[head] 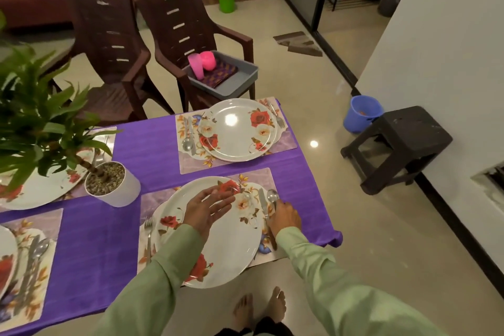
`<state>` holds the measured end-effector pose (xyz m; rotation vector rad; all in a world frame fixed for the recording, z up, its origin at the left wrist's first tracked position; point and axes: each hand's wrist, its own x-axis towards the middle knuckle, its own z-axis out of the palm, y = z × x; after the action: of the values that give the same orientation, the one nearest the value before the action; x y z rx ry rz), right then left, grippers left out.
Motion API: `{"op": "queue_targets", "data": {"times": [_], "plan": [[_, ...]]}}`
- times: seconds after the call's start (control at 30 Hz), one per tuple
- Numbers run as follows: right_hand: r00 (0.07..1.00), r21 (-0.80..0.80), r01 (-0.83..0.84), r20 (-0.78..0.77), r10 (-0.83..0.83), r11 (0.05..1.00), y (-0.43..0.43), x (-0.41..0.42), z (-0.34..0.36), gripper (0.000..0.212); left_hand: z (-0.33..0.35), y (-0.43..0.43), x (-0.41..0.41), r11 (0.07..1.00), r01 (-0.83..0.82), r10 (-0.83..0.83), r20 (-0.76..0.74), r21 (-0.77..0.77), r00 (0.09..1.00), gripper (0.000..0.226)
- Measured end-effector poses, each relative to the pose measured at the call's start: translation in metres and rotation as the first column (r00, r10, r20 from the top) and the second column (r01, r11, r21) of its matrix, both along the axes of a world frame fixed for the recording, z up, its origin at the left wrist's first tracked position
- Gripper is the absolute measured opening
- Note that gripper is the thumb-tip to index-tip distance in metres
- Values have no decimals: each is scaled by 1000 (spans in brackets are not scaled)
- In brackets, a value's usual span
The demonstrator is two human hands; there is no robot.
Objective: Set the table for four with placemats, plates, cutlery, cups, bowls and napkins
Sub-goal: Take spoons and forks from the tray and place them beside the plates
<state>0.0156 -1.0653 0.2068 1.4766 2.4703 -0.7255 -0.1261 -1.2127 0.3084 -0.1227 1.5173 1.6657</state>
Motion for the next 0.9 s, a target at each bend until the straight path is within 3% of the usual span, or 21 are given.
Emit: {"op": "queue_targets", "data": {"times": [0.17, 0.43, 0.63, 0.9], "plan": [[999, -17, 24, -26, -24, 1000, 20, 15, 8, 26, 3, 20, 0, 999, 34, -35, 1, 28, 999, 25], [947, 4, 37, -321, -34, 999, 92, 64, 30, 17, 6, 104, 21, 989, 126, -127, 11, 80, 992, 20], [851, 80, 24, -525, 22, 997, 194, 85, 75, 15, 13, 208, 61, 988, 134, -127, -84, 78, 988, 28], [755, 189, -64, -633, 171, 980, 335, 121, 125, 17, 32, 356, 125, 990, 91, -78, -114, 112, 990, 13]]}}
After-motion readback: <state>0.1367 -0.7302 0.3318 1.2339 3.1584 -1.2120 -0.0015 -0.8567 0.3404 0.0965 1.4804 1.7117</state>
